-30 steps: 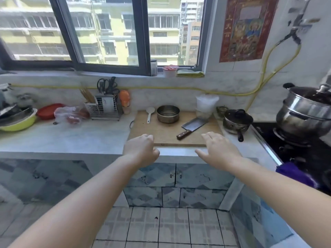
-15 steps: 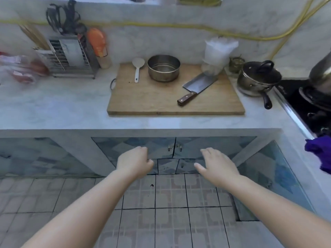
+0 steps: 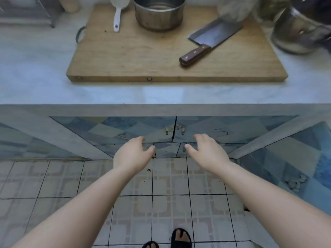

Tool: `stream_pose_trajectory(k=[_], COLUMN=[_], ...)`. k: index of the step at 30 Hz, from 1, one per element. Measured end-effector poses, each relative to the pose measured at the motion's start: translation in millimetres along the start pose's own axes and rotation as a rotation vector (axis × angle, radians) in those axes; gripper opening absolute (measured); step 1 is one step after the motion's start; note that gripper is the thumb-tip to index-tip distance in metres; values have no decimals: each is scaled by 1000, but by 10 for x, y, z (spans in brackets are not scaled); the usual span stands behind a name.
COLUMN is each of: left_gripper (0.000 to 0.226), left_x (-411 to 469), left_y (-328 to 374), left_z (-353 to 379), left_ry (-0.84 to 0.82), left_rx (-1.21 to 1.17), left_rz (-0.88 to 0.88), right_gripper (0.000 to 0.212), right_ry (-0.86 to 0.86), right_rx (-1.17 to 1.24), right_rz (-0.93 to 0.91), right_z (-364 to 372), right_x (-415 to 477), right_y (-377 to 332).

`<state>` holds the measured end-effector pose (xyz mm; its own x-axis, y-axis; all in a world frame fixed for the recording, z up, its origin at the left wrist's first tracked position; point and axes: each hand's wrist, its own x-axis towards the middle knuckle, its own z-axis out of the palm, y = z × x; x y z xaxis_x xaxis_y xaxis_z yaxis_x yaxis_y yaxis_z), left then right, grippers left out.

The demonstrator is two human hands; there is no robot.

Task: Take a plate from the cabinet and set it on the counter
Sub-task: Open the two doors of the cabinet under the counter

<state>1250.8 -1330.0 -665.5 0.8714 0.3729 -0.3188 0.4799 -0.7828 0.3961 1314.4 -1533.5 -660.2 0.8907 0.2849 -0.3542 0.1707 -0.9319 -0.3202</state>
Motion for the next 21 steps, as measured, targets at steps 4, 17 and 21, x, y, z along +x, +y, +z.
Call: stream_pose_trajectory(k=[4, 17, 21], left_gripper=[59, 58, 48], left_x=[288, 987, 1064], left_y=[11, 197, 183], left_z=[310, 1167, 1212], left_ry=[-22, -86, -54], left_rx=[-29, -372, -413], left_rz=[-39, -70, -43], right_gripper=[48, 43, 36], right_ry=[-40, -49, -19], right_rx=[33, 363, 373], right_rz=[10, 33, -25], right_z=[272, 800, 852], right_x=[341, 1143, 1182], right_y=[218, 499, 449])
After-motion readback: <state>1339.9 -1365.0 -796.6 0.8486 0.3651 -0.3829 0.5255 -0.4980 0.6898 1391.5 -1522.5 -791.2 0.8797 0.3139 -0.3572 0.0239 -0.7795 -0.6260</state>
